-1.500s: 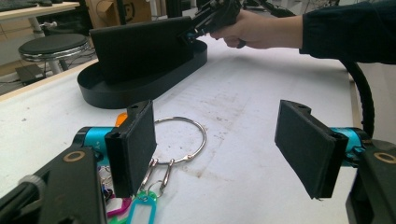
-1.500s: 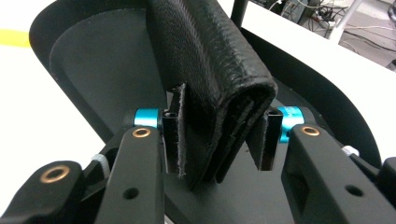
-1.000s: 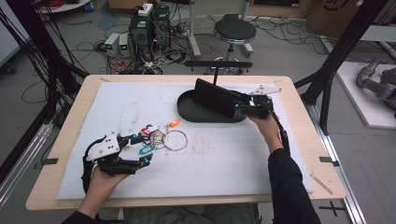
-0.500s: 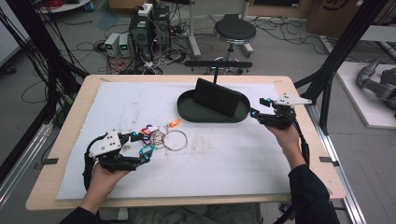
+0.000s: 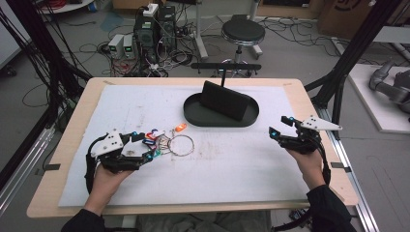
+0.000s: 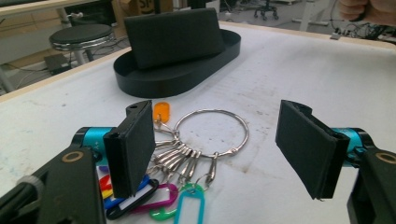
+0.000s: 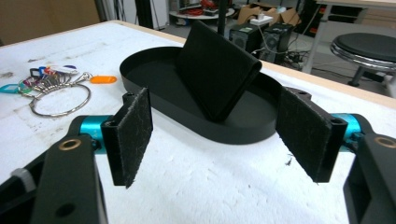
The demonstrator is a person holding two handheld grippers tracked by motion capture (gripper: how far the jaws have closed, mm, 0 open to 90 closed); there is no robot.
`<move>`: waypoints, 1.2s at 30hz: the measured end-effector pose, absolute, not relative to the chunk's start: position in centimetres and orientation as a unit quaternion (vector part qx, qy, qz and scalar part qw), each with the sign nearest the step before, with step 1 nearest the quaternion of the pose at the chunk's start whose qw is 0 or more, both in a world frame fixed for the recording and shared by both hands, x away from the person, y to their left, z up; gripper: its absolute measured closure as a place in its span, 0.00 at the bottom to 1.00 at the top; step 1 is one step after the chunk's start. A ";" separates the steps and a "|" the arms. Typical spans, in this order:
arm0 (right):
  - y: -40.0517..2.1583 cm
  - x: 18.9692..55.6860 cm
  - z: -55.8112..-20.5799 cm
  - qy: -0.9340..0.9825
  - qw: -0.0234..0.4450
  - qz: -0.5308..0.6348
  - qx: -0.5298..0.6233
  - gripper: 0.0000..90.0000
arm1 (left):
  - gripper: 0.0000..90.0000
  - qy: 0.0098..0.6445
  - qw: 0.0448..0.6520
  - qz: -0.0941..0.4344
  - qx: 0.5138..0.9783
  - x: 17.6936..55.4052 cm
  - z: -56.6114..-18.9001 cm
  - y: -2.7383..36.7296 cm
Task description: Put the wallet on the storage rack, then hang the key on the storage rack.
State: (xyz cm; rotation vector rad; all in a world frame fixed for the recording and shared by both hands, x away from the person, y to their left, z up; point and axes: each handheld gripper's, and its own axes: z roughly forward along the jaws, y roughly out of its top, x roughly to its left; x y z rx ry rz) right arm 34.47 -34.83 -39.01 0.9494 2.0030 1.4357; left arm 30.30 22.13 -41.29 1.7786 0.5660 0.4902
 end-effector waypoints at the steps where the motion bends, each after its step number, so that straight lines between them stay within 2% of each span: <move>1: -34.9 34.3 -39.1 0.734 0.248 0.526 0.351 0.30 | 0.31 0.243 0.569 0.210 0.757 30.4 -41.3 22.2; 36: -35.5 33.8 -40.5 0.741 0.256 0.506 0.360 0.28 | 0.30 0.263 0.563 0.214 0.754 31.3 -41.2 21.1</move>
